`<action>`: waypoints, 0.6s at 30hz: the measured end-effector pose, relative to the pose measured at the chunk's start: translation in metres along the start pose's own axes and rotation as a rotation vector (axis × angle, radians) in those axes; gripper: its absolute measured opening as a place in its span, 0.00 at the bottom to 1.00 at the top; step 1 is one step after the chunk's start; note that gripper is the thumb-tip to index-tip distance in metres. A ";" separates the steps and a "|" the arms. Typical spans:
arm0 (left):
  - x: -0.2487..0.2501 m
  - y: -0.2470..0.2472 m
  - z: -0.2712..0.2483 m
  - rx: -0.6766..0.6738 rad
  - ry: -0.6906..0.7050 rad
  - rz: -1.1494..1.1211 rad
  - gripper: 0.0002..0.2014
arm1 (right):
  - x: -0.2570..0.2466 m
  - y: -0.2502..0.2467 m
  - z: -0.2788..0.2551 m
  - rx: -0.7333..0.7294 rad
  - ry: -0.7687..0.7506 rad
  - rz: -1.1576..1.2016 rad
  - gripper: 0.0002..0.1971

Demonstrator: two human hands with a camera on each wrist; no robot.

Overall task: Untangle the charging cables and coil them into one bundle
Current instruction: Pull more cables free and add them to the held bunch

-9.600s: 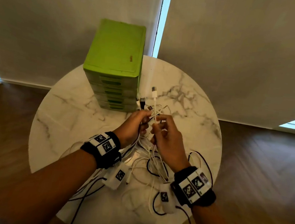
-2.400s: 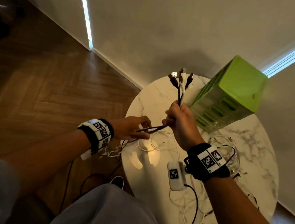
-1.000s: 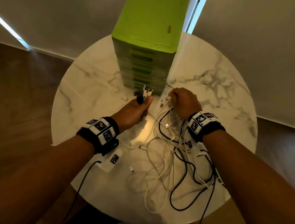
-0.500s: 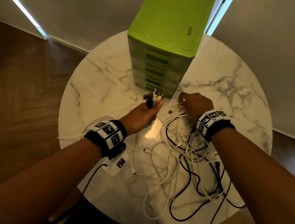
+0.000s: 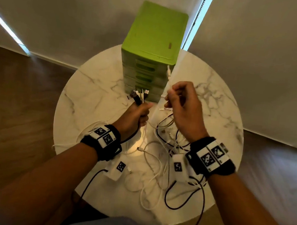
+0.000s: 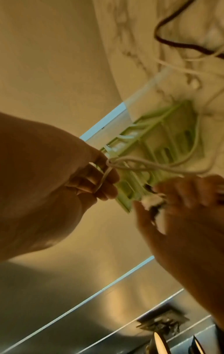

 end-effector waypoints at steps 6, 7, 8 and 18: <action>0.024 0.027 -0.040 -0.095 0.123 0.048 0.19 | -0.014 0.046 -0.052 -0.062 -0.029 -0.132 0.07; 0.025 0.027 -0.044 -0.096 0.127 0.068 0.17 | -0.017 0.048 -0.056 -0.067 -0.025 -0.128 0.06; 0.025 0.026 -0.050 -0.088 0.134 0.096 0.16 | -0.021 0.050 -0.060 -0.068 -0.023 -0.120 0.05; 0.084 -0.027 -0.079 0.249 0.399 0.339 0.20 | 0.014 0.079 -0.095 -0.523 0.056 -0.439 0.09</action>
Point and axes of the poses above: each hand's wrist, its own z-axis towards the middle knuckle, its own y-axis out of the palm, x = y × z, the point moved 10 cm from there along z, towards the middle knuckle, and after that the axes turned 9 degrees about -y, right-handed, at the moved point
